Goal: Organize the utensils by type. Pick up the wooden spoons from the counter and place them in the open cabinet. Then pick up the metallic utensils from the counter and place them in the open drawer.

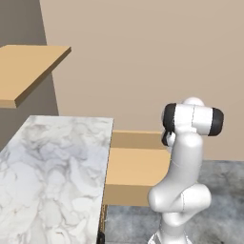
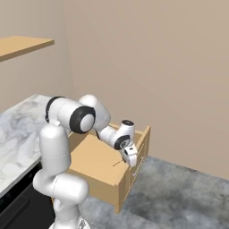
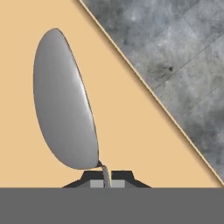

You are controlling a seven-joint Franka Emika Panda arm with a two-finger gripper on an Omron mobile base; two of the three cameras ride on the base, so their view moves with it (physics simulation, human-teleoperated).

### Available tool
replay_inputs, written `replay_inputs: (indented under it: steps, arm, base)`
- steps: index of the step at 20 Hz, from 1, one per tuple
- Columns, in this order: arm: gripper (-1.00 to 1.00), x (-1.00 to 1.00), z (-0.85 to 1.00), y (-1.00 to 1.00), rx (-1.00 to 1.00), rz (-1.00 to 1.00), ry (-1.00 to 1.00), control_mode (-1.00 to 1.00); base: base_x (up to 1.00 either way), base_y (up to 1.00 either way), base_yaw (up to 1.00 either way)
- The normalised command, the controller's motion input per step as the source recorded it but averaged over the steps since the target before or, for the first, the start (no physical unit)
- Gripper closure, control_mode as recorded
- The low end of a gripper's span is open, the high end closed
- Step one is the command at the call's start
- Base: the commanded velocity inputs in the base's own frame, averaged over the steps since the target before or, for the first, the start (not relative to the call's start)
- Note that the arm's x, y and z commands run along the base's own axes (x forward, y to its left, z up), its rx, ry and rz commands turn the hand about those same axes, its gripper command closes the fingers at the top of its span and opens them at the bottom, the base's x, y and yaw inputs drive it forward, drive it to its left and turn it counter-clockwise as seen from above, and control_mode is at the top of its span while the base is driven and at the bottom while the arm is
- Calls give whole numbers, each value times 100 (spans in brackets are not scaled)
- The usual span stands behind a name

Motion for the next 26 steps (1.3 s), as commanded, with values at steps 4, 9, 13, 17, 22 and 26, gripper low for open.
replay_inputs:
  steps: [4, 9, 13, 17, 22, 26]
  arm:
    - [100, 1, 40, 26, 7, 0, 0, -100]
    - [100, 15, 46, 48, 0, 0, 0, -100]
    - [100, 35, 11, 67, -9, 0, 0, -100]
    - [100, 40, -6, 29, 0, 0, 10, -100]
    - [100, 19, -37, -1, 8, 4, 22, -100]
    - [100, 20, -38, 0, 14, 8, 8, -100]
  base:
    - [0, 0, 0]
    - [0, 0, 0]
    - [0, 0, 0]
    - [0, 0, 0]
    - [0, 0, 0]
    - [0, 0, 0]
